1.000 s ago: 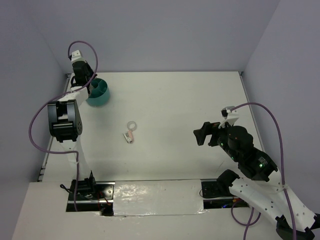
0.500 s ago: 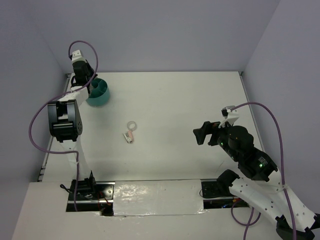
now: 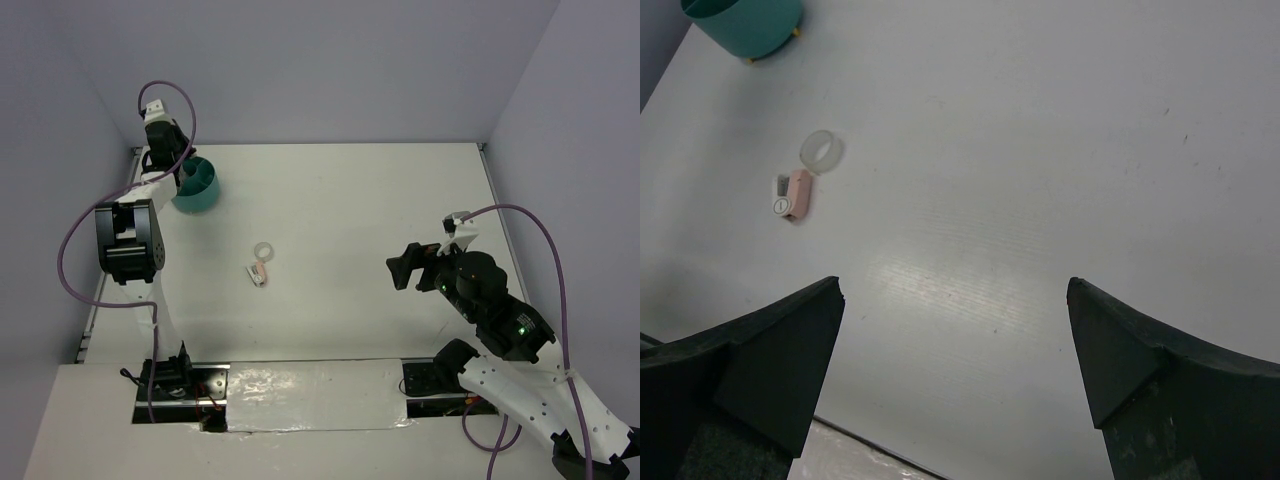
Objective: Sort the stationery into containers
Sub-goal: Place the stationery in the storage box.
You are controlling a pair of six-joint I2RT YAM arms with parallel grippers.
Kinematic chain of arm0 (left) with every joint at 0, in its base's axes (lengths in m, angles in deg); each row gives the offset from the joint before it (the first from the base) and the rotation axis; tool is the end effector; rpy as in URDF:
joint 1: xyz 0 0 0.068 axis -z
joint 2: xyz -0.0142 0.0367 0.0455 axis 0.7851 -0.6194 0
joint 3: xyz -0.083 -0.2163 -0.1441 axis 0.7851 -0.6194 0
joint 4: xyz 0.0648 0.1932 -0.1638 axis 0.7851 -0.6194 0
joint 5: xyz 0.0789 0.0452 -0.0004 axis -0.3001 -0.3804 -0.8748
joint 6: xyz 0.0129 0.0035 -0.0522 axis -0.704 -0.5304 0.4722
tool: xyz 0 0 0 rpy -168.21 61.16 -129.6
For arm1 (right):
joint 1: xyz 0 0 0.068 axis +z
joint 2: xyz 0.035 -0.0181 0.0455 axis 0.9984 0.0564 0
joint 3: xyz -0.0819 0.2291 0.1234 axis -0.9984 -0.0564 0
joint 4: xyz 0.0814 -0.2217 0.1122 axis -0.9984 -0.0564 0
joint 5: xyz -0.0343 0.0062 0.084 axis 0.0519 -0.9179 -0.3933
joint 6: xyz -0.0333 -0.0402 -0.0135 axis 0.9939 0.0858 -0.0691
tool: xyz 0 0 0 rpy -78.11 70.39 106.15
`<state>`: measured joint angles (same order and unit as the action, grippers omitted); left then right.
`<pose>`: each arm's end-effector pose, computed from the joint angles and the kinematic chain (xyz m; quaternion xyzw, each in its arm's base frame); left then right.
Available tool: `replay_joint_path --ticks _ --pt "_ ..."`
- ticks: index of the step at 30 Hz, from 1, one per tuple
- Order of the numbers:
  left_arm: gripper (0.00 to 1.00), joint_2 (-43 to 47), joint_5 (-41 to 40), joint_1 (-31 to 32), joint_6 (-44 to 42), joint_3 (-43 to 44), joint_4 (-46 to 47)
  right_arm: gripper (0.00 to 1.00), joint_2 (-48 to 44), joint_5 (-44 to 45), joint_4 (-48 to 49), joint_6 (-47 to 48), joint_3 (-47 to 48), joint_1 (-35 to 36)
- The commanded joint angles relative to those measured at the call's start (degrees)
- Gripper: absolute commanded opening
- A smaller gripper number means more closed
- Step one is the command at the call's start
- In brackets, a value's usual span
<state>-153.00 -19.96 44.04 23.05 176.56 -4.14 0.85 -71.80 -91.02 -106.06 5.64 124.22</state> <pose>0.4957 0.0712 0.2508 -0.2359 0.7258 -0.0362 0.6452 0.0900 0.0581 0.3350 -0.0534 0.8114 0.1895 0.5504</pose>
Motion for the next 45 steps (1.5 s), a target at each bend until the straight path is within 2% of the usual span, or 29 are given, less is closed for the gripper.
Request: replay_joint_path --ticks 1,5,18,23,33,36,37,39,40,45 --pt "0.11 1.7 1.2 0.2 -1.5 2.8 1.0 1.0 -0.2 -0.1 2.3 0.5 0.4 0.0" --pt "0.27 2.1 1.8 0.1 -1.8 2.4 1.5 1.0 -0.2 0.0 2.4 0.7 0.4 0.1" --pt "0.35 2.8 1.4 0.1 -5.4 2.5 0.5 1.0 -0.8 0.1 2.3 0.7 0.3 0.1" --pt "0.45 2.9 1.1 0.2 -6.0 2.4 0.1 1.0 -0.7 0.0 2.4 0.8 0.3 0.1" --pt "0.48 3.3 2.7 0.1 -5.6 3.2 -0.1 1.0 -0.3 -0.2 2.6 1.0 0.4 0.0" --pt "0.56 4.3 3.8 0.1 -4.3 3.8 -0.7 1.0 0.1 -0.3 2.7 0.8 0.5 0.1" --pt "0.71 4.8 4.4 0.2 -3.9 4.0 -0.9 1.0 0.2 -0.3 2.7 0.9 0.6 0.0" --pt "0.87 6.3 6.5 0.3 -3.0 4.7 -2.0 1.0 0.4 -0.2 2.7 1.0 0.5 0.1" --pt "0.99 6.7 6.6 0.7 -2.7 6.7 -3.0 1.0 0.4 -0.2 2.7 1.1 0.6 0.0" --pt "0.99 7.9 2.2 4.2 -2.6 22.3 -25.0 1.0 0.5 1.1 2.3 0.7 0.5 0.0"
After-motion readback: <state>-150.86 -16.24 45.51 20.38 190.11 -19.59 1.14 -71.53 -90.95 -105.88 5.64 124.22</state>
